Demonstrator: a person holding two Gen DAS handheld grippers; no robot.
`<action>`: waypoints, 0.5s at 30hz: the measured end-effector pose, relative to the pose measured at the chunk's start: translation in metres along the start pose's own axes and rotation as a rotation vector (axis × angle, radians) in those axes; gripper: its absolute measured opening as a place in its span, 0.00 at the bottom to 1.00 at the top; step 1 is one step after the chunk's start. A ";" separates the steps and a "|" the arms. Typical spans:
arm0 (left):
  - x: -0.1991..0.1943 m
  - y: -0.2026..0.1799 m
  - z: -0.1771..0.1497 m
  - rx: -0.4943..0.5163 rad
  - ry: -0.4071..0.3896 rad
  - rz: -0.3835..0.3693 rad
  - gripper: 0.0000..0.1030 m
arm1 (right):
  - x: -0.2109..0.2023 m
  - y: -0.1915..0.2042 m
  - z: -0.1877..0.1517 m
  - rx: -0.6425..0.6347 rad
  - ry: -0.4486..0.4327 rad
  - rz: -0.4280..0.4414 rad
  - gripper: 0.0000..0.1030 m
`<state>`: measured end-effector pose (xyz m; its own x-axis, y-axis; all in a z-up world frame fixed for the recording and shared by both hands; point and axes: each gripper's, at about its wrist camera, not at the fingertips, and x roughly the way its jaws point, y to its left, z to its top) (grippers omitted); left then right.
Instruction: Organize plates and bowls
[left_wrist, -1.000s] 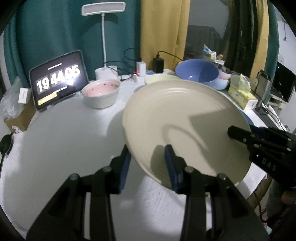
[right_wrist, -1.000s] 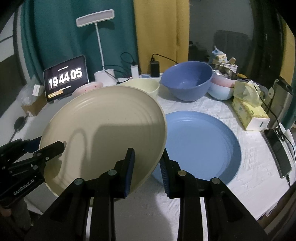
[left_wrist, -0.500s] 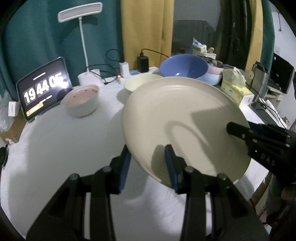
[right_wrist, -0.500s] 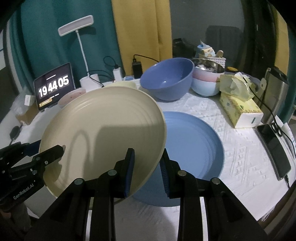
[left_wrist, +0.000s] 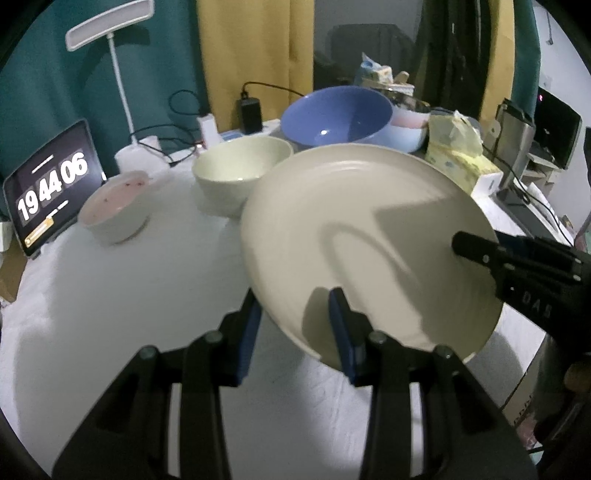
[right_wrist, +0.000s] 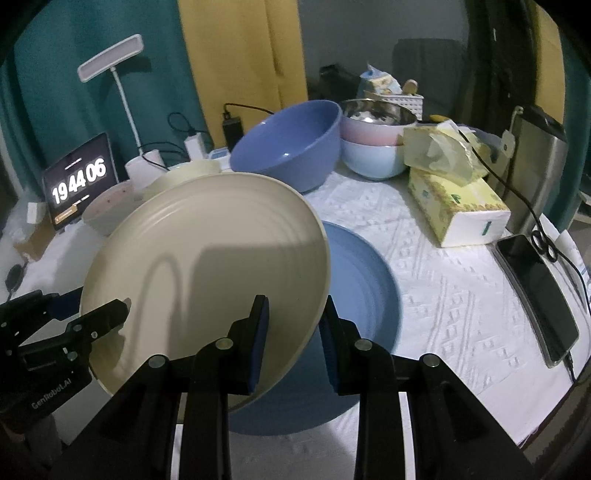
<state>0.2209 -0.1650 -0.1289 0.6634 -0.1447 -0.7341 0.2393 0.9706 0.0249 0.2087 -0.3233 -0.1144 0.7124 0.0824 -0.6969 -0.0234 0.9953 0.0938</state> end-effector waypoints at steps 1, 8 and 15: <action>0.003 -0.003 0.001 0.004 0.004 -0.004 0.37 | 0.001 -0.003 0.000 0.003 0.002 -0.005 0.29; 0.021 -0.016 0.005 0.021 0.031 -0.029 0.38 | 0.010 -0.020 0.001 0.020 0.023 -0.025 0.29; 0.031 -0.027 0.008 0.037 0.048 -0.050 0.38 | 0.013 -0.030 0.001 0.029 0.038 -0.049 0.29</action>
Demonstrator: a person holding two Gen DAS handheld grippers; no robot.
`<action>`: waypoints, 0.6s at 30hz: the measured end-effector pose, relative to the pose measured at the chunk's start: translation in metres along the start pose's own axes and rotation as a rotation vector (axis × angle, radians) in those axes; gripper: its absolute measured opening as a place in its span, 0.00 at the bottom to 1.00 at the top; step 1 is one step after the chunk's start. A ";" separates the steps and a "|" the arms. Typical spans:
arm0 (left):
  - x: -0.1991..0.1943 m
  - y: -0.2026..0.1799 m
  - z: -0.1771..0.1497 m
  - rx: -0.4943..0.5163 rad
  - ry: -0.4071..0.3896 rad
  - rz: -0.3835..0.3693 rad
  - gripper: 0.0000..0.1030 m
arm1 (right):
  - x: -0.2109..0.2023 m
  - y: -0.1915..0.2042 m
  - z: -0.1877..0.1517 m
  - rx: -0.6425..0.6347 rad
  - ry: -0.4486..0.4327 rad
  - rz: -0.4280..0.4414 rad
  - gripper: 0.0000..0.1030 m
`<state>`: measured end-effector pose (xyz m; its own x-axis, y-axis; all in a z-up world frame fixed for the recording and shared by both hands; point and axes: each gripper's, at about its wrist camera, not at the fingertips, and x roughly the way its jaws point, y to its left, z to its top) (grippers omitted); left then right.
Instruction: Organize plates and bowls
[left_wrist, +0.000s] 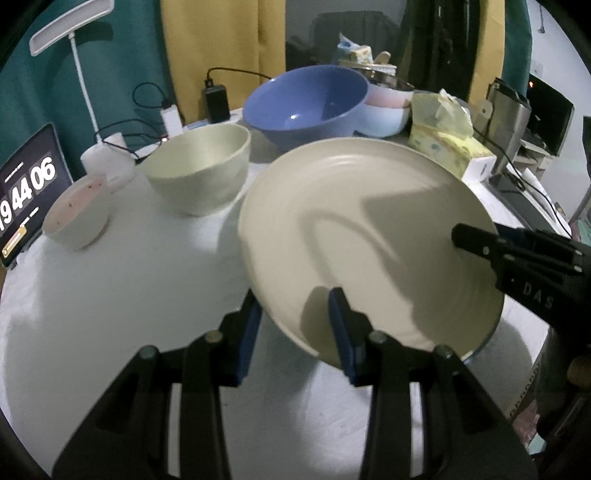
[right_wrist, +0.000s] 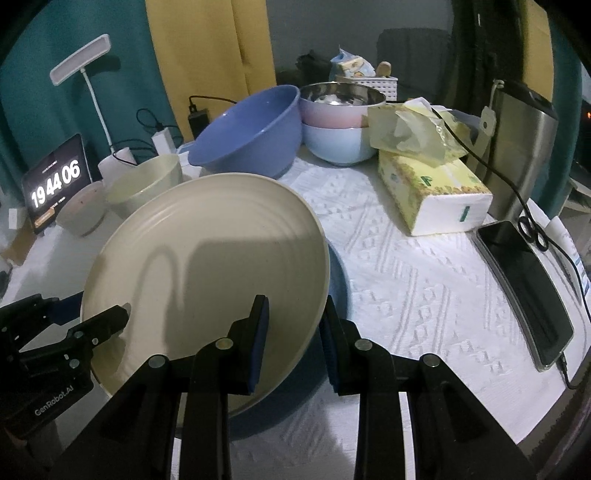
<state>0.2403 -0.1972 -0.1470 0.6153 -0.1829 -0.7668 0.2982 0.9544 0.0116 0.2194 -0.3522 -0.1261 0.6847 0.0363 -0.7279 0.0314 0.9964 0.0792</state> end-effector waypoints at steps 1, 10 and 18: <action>0.001 -0.001 0.000 0.002 0.003 -0.004 0.38 | 0.000 -0.001 0.000 0.001 0.002 -0.003 0.29; 0.007 -0.002 -0.001 -0.015 0.029 -0.020 0.39 | -0.003 0.002 0.000 -0.005 0.000 -0.022 0.29; 0.006 -0.002 -0.002 -0.016 0.031 -0.025 0.44 | -0.009 0.003 0.001 -0.020 -0.022 -0.065 0.43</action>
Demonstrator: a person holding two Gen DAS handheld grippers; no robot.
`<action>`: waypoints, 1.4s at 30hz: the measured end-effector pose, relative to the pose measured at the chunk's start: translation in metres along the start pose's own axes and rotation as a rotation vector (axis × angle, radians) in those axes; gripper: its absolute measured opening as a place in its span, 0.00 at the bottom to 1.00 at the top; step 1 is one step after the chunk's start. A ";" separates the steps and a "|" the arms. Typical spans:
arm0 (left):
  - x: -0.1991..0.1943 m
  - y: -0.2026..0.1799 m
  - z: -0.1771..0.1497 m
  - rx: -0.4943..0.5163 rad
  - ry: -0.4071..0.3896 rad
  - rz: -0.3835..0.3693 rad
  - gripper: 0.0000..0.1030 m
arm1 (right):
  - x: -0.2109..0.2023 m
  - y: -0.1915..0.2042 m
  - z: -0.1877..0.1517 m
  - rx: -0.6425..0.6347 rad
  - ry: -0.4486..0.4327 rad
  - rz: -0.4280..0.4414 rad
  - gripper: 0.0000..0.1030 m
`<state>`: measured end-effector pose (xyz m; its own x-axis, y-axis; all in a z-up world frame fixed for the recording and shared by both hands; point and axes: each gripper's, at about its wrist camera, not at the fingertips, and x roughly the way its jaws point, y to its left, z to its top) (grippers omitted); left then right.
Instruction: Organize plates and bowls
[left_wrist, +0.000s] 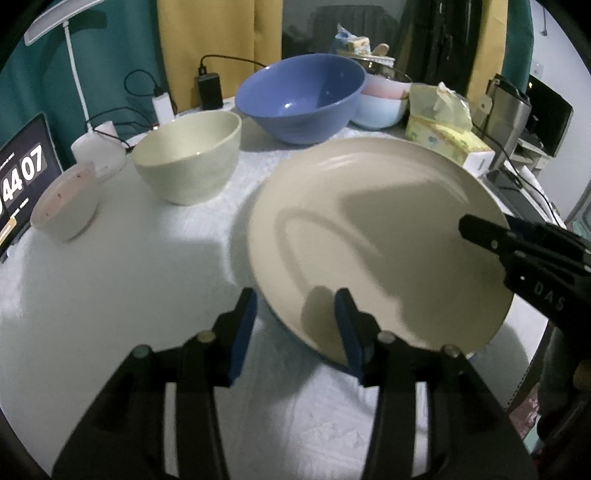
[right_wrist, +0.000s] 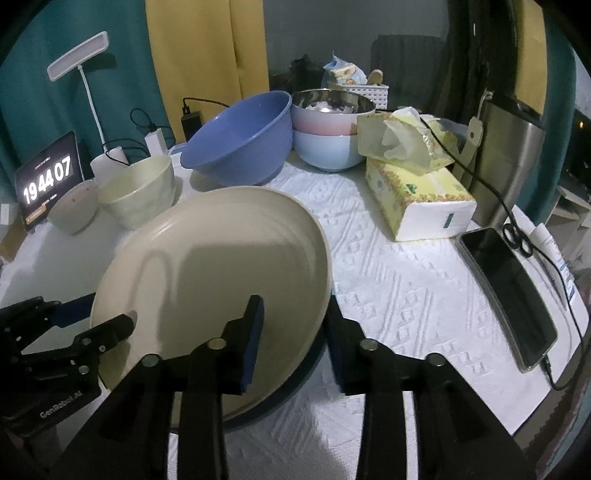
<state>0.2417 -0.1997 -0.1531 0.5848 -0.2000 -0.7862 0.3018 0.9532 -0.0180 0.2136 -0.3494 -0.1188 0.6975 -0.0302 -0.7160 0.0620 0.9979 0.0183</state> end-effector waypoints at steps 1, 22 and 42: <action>-0.001 0.001 0.000 -0.002 -0.002 0.004 0.44 | 0.000 -0.001 0.000 0.001 -0.002 -0.005 0.46; -0.002 0.020 0.009 -0.099 -0.028 0.004 0.45 | 0.021 -0.039 -0.007 0.146 0.039 0.065 0.55; 0.029 0.015 0.008 -0.154 0.015 -0.090 0.44 | 0.039 -0.032 -0.013 0.257 0.070 0.258 0.54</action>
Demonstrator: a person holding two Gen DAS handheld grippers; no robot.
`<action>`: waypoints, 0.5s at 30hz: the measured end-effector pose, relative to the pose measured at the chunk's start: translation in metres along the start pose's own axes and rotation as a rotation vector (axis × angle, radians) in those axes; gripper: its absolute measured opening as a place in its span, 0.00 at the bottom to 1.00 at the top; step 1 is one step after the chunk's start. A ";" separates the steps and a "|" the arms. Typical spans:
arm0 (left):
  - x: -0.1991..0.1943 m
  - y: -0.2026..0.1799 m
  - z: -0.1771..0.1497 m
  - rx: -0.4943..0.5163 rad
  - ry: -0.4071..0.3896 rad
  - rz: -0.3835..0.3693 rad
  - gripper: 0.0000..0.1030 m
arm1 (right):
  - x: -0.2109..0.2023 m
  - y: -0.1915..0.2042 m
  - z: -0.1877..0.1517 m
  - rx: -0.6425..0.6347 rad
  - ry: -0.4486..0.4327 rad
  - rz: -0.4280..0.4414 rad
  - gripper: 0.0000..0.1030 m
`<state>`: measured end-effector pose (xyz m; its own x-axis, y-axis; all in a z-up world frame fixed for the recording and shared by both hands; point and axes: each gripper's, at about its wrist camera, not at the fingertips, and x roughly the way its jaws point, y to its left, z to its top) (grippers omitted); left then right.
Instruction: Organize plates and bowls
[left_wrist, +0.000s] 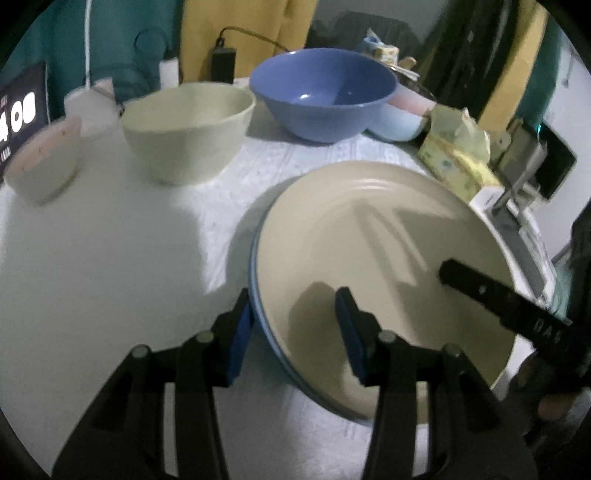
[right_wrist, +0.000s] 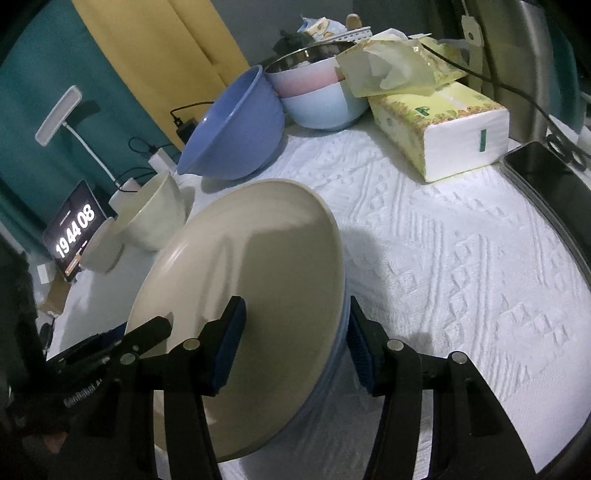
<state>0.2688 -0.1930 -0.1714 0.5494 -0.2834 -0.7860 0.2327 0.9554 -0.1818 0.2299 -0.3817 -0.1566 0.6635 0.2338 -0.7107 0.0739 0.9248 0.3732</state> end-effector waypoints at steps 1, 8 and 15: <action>0.000 0.001 0.000 -0.011 0.003 -0.006 0.44 | 0.000 -0.001 0.000 0.005 -0.002 0.001 0.52; -0.005 0.005 -0.002 -0.009 0.009 -0.005 0.43 | -0.004 0.004 -0.003 -0.013 -0.007 -0.010 0.51; -0.018 0.015 -0.009 -0.019 -0.004 0.016 0.43 | -0.008 0.021 -0.008 -0.040 -0.007 -0.007 0.51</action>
<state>0.2556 -0.1730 -0.1655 0.5561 -0.2685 -0.7865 0.2087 0.9612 -0.1806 0.2201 -0.3619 -0.1478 0.6679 0.2256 -0.7092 0.0490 0.9376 0.3443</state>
